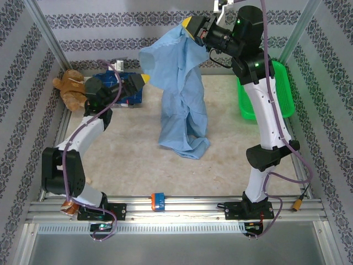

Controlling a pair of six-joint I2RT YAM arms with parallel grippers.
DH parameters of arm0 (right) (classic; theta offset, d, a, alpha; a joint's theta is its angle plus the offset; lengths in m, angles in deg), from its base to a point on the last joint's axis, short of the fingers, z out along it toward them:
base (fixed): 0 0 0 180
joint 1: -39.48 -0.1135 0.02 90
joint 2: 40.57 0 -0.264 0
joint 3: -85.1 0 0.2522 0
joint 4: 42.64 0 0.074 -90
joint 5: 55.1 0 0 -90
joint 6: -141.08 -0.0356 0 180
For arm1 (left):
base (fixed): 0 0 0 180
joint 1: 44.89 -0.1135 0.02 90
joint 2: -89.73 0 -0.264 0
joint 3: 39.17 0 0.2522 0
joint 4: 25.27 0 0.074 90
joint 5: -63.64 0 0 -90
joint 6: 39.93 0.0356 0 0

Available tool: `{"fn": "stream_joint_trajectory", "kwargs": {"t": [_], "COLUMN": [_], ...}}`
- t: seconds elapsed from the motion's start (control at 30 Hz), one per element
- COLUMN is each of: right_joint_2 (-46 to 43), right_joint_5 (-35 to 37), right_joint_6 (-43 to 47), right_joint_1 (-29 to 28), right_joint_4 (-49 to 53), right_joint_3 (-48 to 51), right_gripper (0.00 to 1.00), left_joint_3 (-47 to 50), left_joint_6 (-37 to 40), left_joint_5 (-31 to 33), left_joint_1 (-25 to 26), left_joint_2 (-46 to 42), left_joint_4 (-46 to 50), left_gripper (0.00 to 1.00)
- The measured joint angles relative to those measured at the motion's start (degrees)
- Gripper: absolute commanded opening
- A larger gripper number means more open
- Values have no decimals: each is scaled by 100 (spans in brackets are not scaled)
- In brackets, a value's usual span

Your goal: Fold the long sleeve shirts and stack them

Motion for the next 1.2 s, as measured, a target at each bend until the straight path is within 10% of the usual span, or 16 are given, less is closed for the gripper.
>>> {"fn": "stream_joint_trajectory", "kwargs": {"t": [0.17,0.37,0.5,1.2], "right_joint_2": [9,-11,-138,-105], "right_joint_5": [0,2,9,745], "right_joint_6": [4,13,122,2028], "right_joint_1": [-2,-74,-74,-415], "right_joint_4": [138,186,247,2083], "right_joint_3": [0,63,341,-474], "right_gripper": [0,0,0,0], "left_joint_3": [-131,-761,-1088,-6179], "left_joint_6": [-455,-625,-428,3985], "left_joint_5": [105,149,157,2210], "left_joint_1": [188,470,409,-1047], "left_joint_2": [511,872,857,525], "left_joint_4": [-658,-826,-511,5713], "left_gripper": [99,26,6,0]}}
